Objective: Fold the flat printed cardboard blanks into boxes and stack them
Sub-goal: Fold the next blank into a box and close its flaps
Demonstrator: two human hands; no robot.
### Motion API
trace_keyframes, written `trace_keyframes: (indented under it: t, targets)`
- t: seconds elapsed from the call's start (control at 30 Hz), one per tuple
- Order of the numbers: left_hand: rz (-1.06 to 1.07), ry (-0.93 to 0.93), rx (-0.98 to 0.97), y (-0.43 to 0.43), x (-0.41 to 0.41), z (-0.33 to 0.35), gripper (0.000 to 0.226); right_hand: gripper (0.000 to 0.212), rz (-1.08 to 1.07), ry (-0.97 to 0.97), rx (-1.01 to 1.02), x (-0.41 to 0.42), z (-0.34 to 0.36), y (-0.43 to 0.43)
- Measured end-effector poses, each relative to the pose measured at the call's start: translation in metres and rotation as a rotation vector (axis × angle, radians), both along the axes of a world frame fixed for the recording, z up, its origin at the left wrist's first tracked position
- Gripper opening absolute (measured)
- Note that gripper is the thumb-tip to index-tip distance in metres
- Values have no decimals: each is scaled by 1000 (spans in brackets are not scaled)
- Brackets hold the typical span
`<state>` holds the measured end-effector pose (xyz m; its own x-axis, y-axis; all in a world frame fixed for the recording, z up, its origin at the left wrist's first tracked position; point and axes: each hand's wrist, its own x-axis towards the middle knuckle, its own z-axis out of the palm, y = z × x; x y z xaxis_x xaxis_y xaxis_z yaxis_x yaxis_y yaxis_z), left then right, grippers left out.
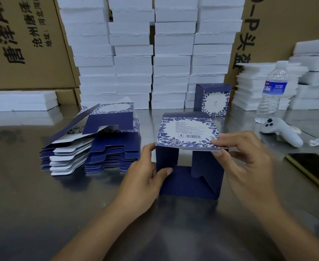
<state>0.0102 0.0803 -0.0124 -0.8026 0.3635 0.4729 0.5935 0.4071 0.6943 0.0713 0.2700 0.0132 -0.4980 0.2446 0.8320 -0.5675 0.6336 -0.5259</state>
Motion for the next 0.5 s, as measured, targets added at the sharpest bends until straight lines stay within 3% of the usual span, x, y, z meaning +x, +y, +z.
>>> trace_keyframes:
  t: [0.13, 0.33, 0.4, 0.5]
  targets:
    - [-5, -52, -34, -2, 0, 0, 43, 32, -4, 3, 11, -1, -1, 1]
    - [73, -14, -403, -8, 1, -1, 25, 20, 4, -7, 17, 0, 0, 2]
    - [104, -25, -388, -7, 1, -2, 34, 14, 2, -12, 11, -1, 0, 2]
    - [123, -45, -332, -5, -1, -6, 41, 23, 2, -10, 8, 0, 0, 1]
